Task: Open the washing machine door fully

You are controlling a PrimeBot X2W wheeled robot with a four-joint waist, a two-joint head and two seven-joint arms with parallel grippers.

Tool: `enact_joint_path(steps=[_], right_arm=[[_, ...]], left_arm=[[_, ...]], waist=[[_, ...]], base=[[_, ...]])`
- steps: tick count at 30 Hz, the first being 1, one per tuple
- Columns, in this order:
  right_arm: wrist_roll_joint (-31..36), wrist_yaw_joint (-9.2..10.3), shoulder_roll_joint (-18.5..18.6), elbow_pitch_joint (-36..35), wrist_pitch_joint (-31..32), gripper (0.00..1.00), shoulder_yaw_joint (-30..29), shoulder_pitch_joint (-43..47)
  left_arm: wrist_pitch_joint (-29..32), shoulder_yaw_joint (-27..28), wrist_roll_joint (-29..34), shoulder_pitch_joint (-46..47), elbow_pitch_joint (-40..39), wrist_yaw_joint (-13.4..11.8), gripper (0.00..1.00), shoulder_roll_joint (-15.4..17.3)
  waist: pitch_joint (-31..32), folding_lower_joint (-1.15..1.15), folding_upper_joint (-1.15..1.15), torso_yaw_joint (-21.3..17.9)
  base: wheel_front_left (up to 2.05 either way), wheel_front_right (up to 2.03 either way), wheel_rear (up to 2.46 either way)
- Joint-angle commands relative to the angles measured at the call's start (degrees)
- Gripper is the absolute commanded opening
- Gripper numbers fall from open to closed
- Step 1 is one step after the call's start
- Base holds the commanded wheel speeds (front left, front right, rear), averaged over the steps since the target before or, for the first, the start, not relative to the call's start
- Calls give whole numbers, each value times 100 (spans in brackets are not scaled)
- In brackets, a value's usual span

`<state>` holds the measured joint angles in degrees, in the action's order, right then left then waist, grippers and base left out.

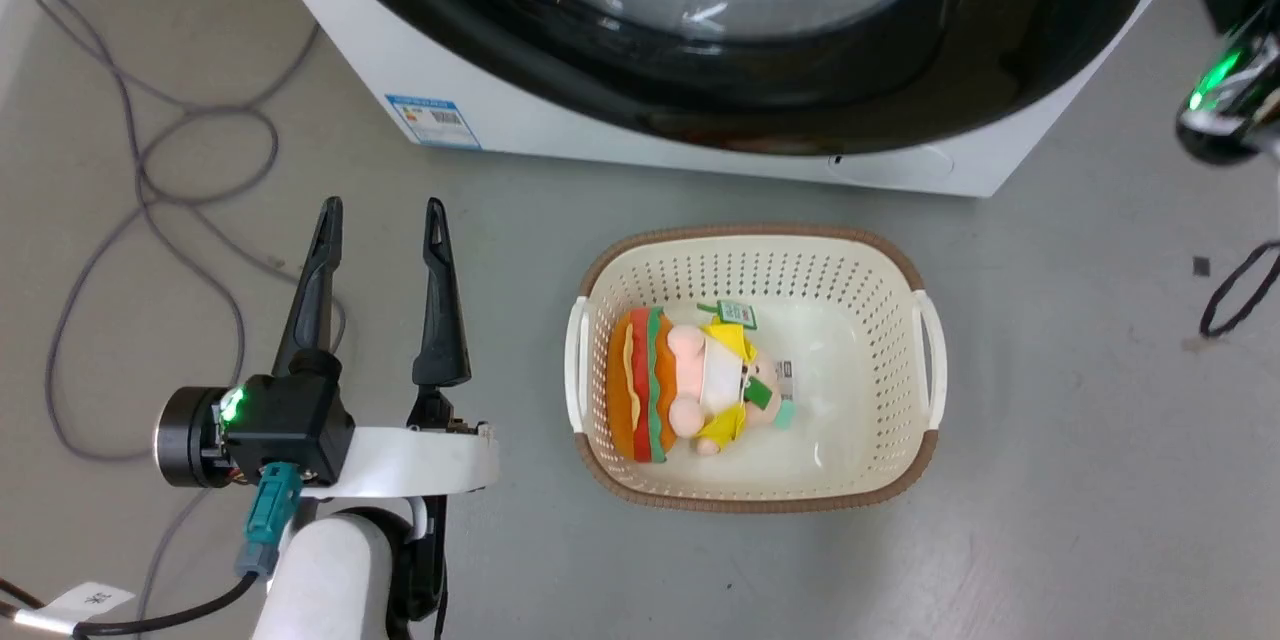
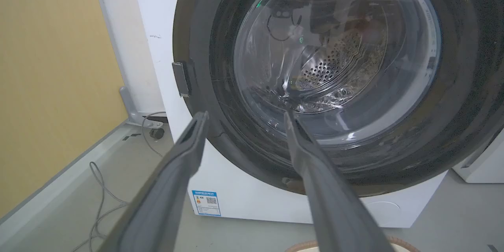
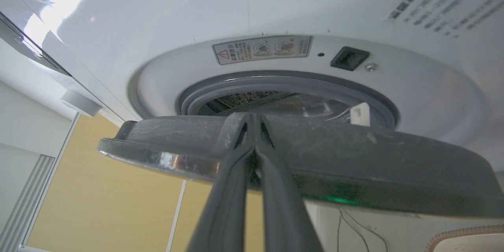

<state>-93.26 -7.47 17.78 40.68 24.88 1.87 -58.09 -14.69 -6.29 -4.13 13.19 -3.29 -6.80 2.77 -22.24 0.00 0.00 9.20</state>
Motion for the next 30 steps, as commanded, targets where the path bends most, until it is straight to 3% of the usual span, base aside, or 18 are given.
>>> enact_joint_path(steps=[1,16,30], right_arm=[[39,-2,-243,-46,112,0,128,272],[57,-2,-613,-1052,182,0,147,1929],[43,-2,-1002,-2543,38,0,-14,3797]], left_arm=[[-30,24,22,-15,27,30,100,10],[-30,151,106,-504,125,124,100,10],[-30,257,179,-949,159,176,100,10]], waist=[[109,0,0,-25],[936,0,0,-176],[1541,0,0,-204]], base=[[0,0,0],[0,0,0],[0,0,0]])
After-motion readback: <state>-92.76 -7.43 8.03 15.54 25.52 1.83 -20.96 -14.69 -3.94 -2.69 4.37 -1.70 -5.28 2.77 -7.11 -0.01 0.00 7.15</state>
